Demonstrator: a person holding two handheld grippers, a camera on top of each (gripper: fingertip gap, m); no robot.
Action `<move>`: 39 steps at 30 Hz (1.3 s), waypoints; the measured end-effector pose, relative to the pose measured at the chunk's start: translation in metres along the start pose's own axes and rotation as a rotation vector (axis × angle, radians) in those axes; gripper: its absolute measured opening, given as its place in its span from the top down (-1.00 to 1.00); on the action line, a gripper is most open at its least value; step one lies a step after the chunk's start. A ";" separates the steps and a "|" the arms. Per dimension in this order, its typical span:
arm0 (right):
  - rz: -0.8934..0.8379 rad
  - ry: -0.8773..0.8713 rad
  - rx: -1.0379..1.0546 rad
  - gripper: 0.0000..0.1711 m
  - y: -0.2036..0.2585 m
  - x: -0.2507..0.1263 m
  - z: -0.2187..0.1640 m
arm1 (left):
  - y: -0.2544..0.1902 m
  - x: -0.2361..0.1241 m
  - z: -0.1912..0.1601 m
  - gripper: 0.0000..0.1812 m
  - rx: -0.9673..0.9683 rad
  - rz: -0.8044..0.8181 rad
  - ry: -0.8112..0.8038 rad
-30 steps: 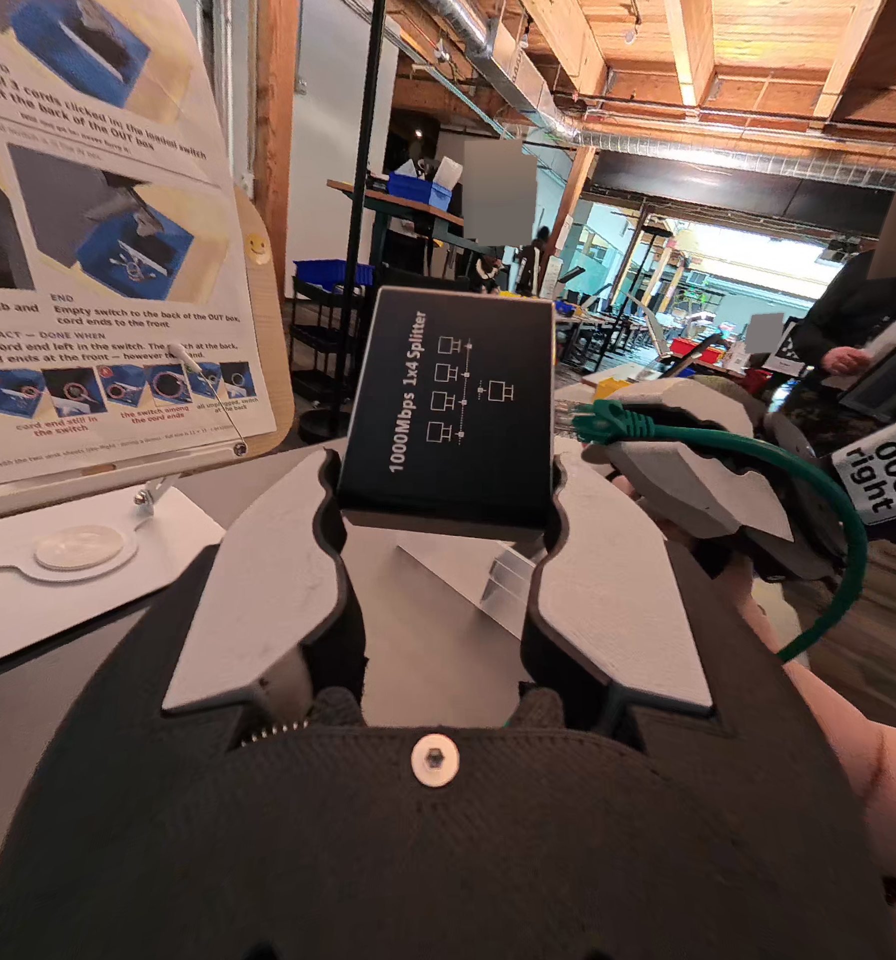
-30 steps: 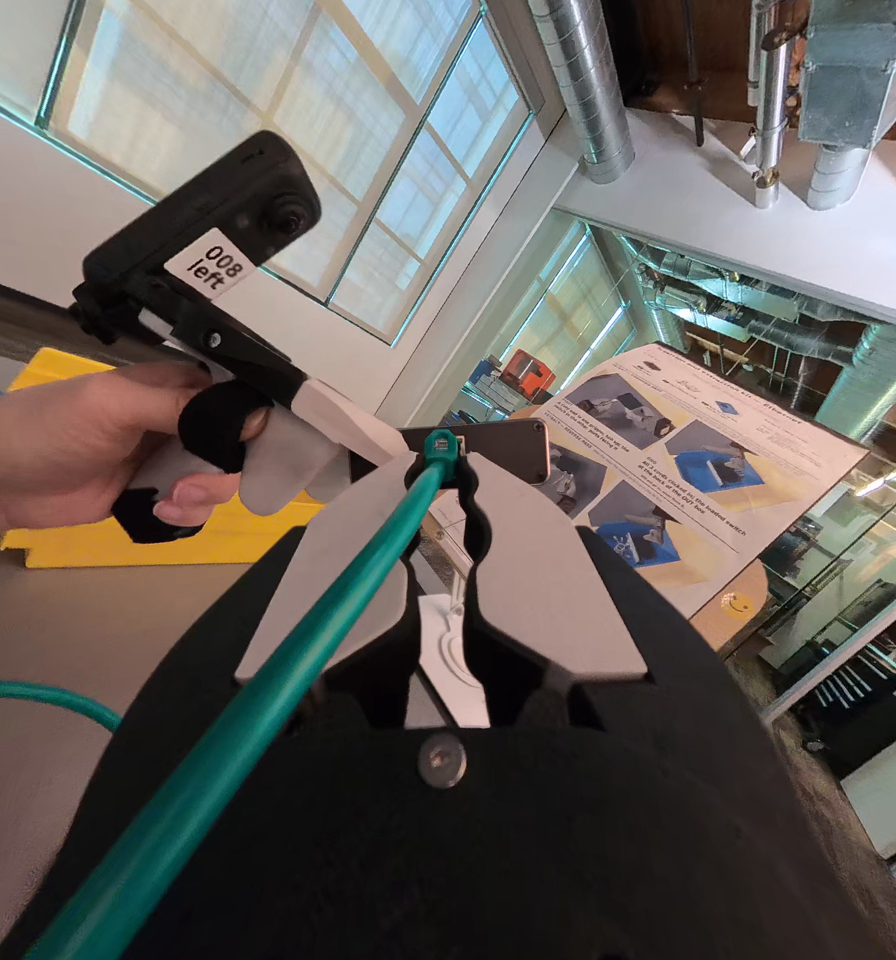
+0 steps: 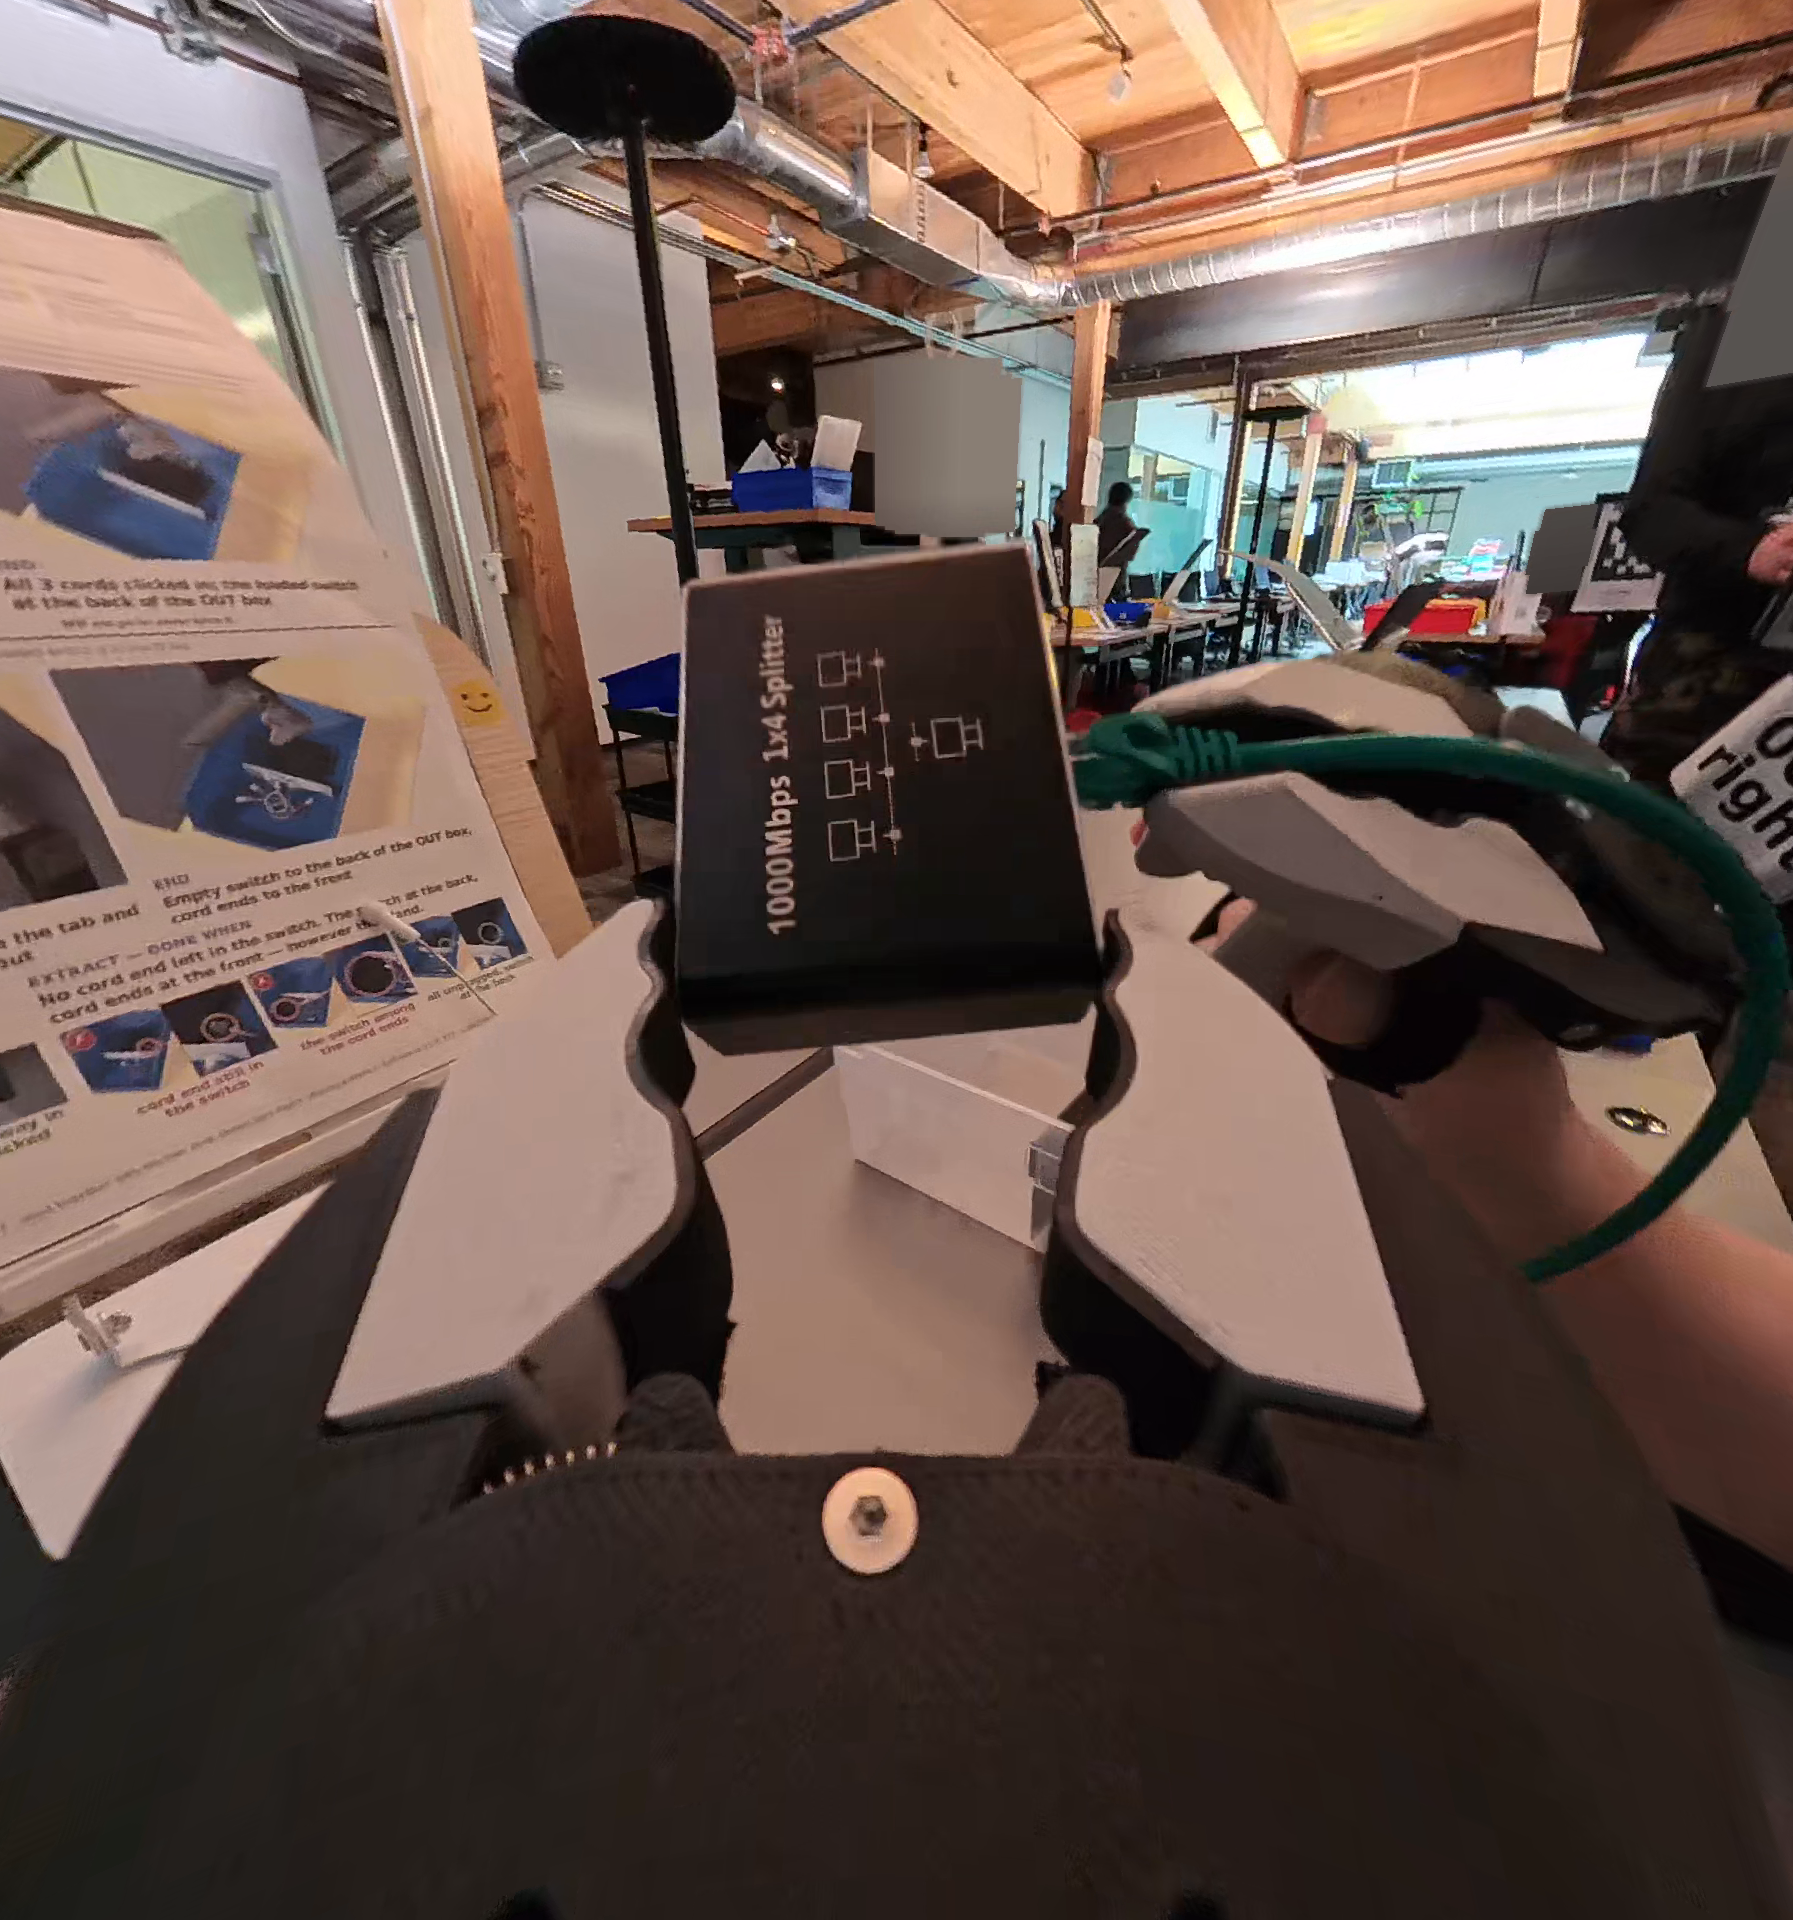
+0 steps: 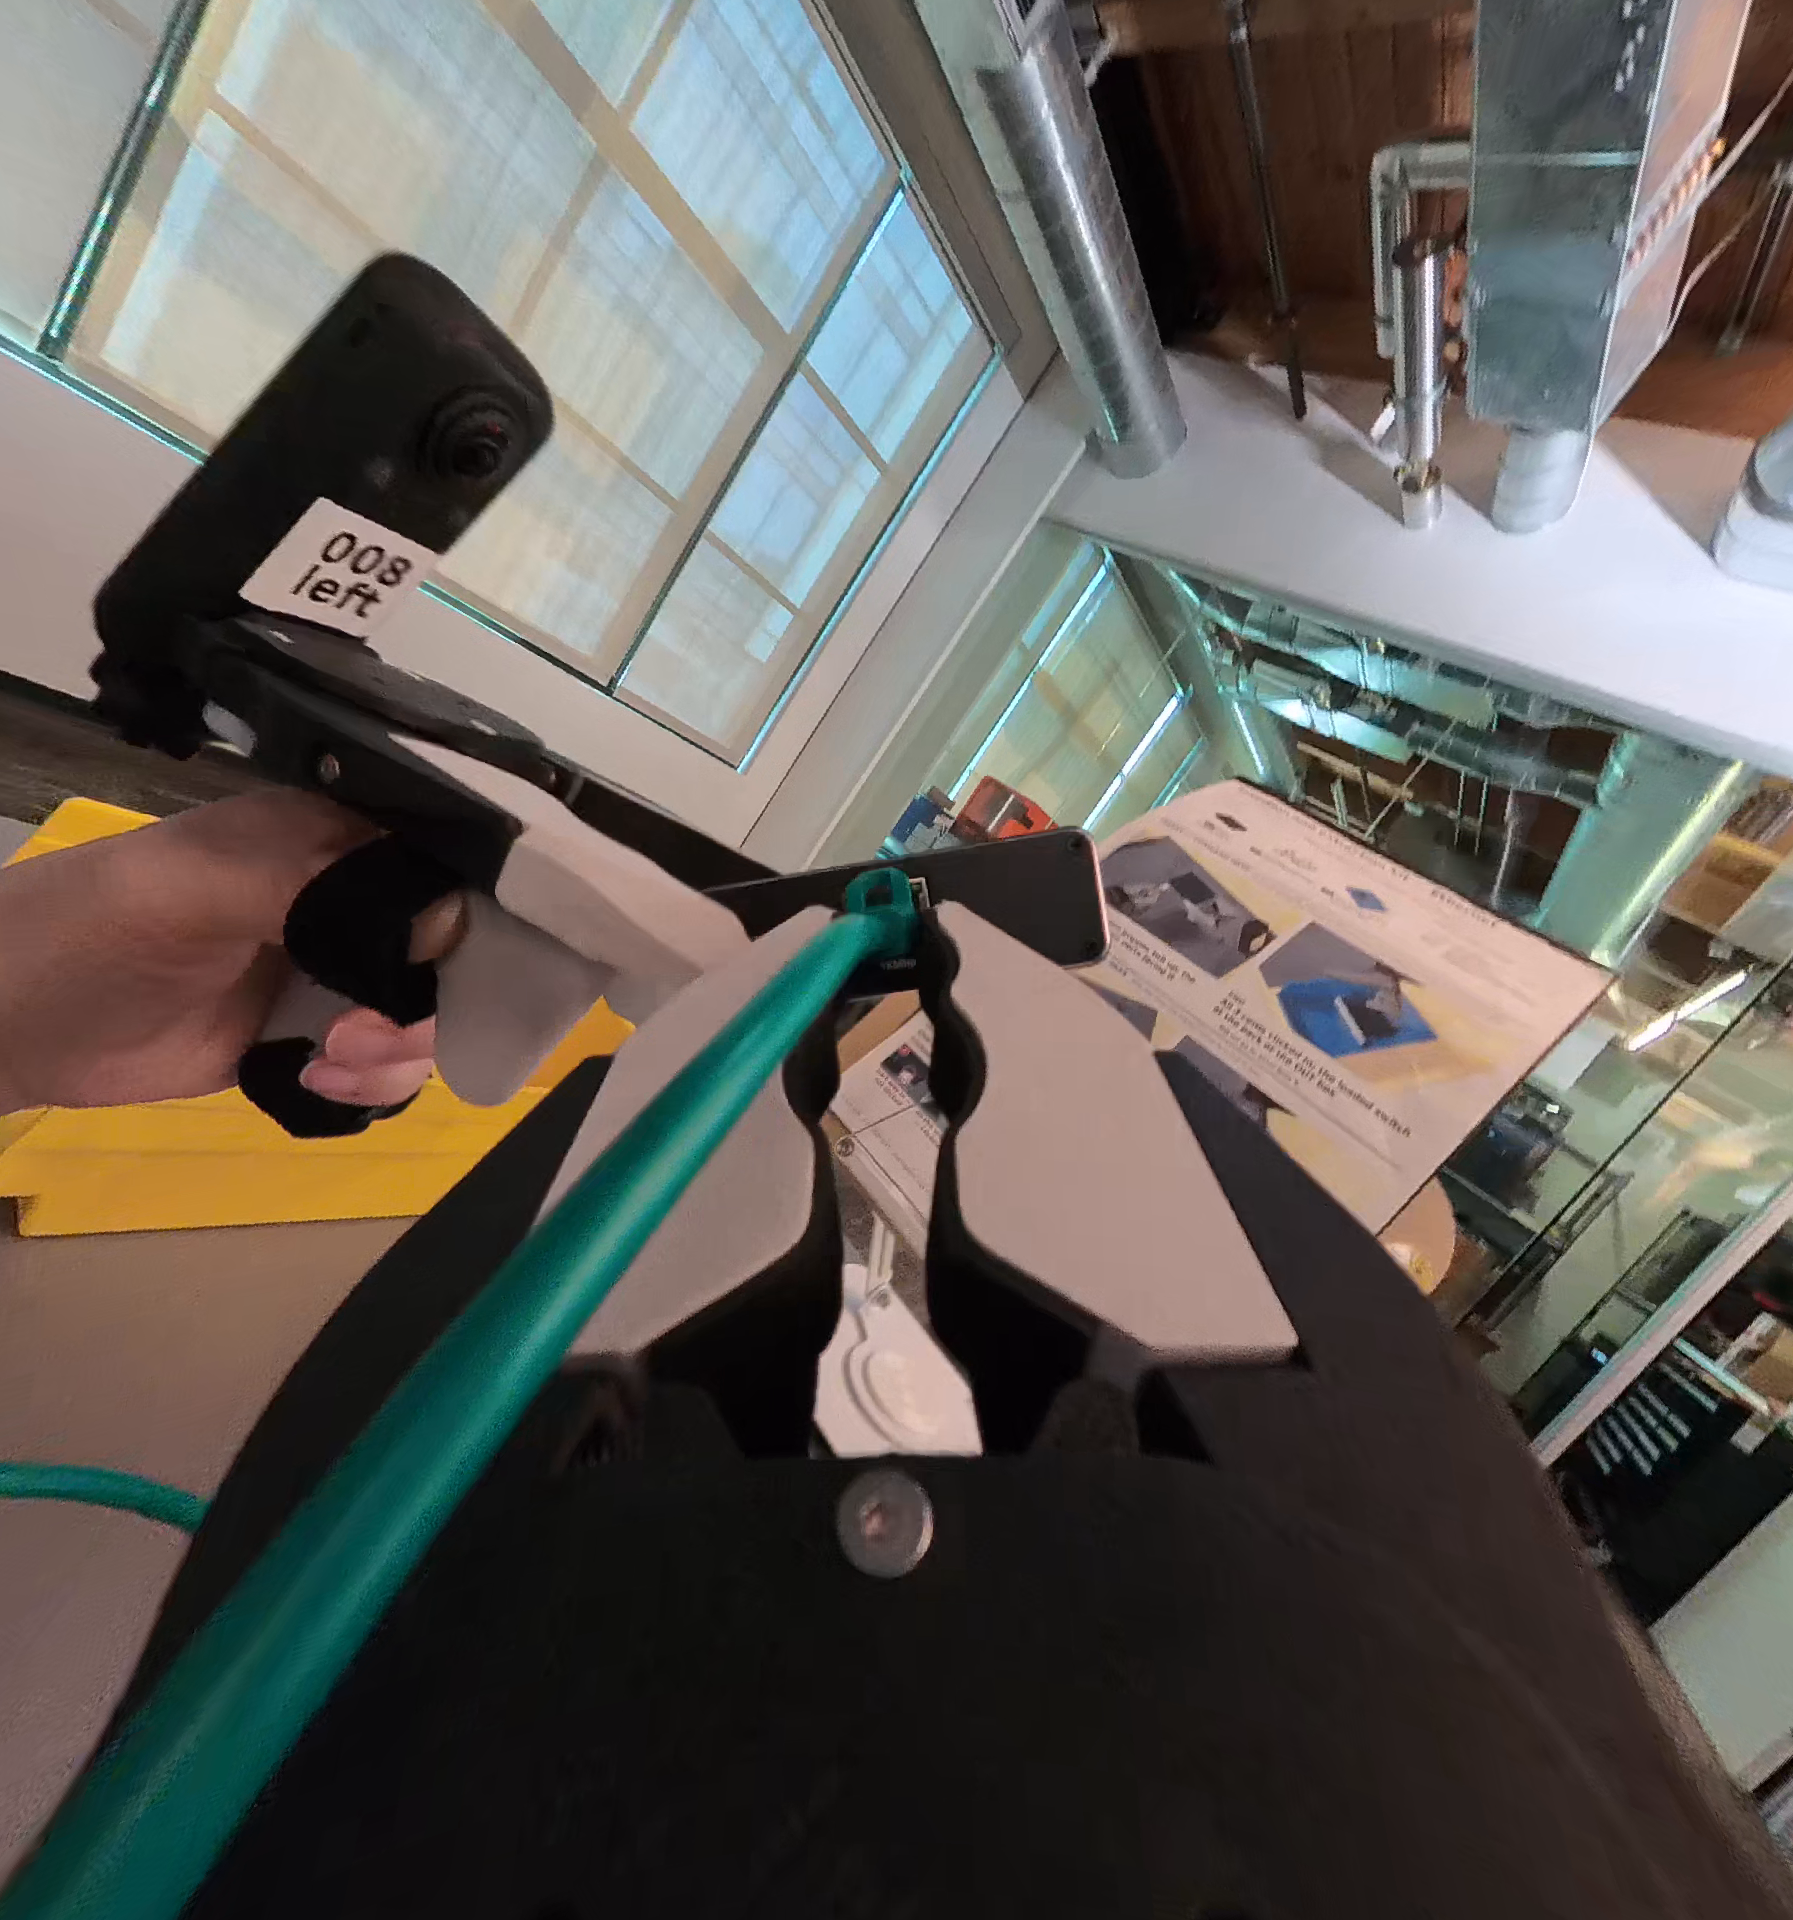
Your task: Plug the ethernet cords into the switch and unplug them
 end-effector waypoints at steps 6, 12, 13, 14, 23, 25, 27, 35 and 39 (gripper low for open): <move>0.012 0.073 -0.187 0.84 0.007 0.000 0.000 | 0.002 0.015 -0.018 0.13 -0.081 -0.032 0.007; 0.026 0.108 -0.281 0.85 0.010 0.001 -0.004 | 0.004 0.020 -0.024 0.13 -0.170 -0.100 -0.039; 0.034 0.106 -0.281 0.86 0.010 0.000 -0.004 | 0.003 0.020 -0.023 0.11 -0.174 -0.116 -0.044; 0.043 0.102 -0.278 0.86 0.010 0.000 -0.004 | 0.002 0.019 -0.023 0.11 -0.172 -0.132 -0.045; 0.118 0.113 -0.313 0.86 0.023 0.004 -0.010 | -0.003 0.021 -0.039 0.14 -0.314 -0.313 0.066; 0.120 0.141 -0.302 0.86 0.022 0.005 -0.014 | 0.002 0.022 -0.040 0.15 -0.272 -0.259 0.055; 0.118 0.162 -0.278 0.86 0.020 0.006 -0.017 | 0.007 0.023 -0.038 0.15 -0.215 -0.182 0.041; 0.135 0.195 -0.196 0.85 0.012 0.004 -0.020 | 0.010 0.015 -0.018 0.17 0.047 0.101 -0.031; 0.135 0.175 -0.230 0.85 0.014 0.001 -0.015 | 0.004 0.010 -0.011 0.17 0.166 0.163 -0.014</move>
Point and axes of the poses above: each gripper's, where its closed fingertips meet, x out along the fingers, z out of its top, y = z × x across the jaws, the point moved 3 cm from there along -x, back along the fingers, and after that the axes turned 7 degrees about -x, right-handed, at the moved point
